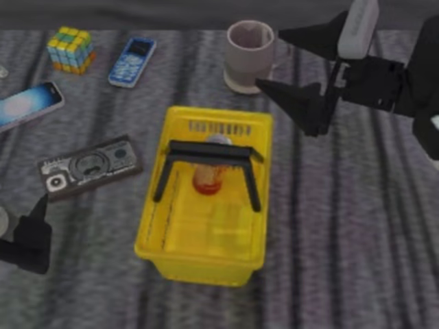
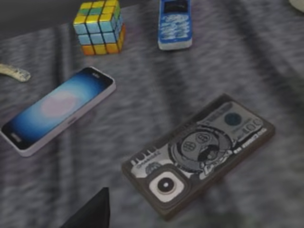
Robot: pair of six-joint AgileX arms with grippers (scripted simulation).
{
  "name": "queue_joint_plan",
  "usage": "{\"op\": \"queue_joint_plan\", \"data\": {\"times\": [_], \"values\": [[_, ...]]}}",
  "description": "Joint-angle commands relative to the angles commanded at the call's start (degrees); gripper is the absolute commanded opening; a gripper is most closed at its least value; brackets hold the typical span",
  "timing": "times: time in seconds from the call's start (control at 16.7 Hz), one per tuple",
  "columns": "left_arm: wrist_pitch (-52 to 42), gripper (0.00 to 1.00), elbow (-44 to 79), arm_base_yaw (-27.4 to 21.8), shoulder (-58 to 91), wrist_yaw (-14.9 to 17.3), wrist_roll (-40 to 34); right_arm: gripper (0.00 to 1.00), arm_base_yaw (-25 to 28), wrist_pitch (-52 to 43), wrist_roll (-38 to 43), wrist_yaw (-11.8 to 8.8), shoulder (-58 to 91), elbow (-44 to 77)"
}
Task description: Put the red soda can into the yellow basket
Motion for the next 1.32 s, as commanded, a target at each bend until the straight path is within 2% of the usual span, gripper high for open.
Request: {"op": "queue_joint_plan", "data": {"times": [0.18, 0.48, 0.84, 1.08, 1.2, 1.32], "values": [[-10.77, 1.0, 11.4, -4.64, 14.52, 1.06, 6.74, 1.0, -2.58, -6.81, -1.15, 7.45, -13.88, -9.35], [-30.44, 1.0, 33.91, -13.11, 41.92, 2.08, 19.22, 1.0, -6.96, -21.46, -2.1, 21.02, -41.35, -26.54], [-50.57, 1.0, 62.85, -22.56, 72.56, 1.21, 33.38, 1.0, -11.22, -39.91, -1.26, 36.56, -76.88, -44.02], [-58.82, 1.0, 80.08, -27.27, 87.28, -0.39, 40.68, 1.0, -13.14, -49.25, -0.11, 44.92, -97.02, -51.24], [-61.31, 1.0, 86.88, -28.92, 92.35, -1.23, 43.36, 1.0, -13.82, -52.53, 0.43, 48.15, -104.15, -53.47], [-62.84, 1.0, 91.72, -30.05, 95.75, -1.93, 45.25, 1.0, -14.27, -54.76, 0.86, 50.49, -108.97, -54.86]]}}
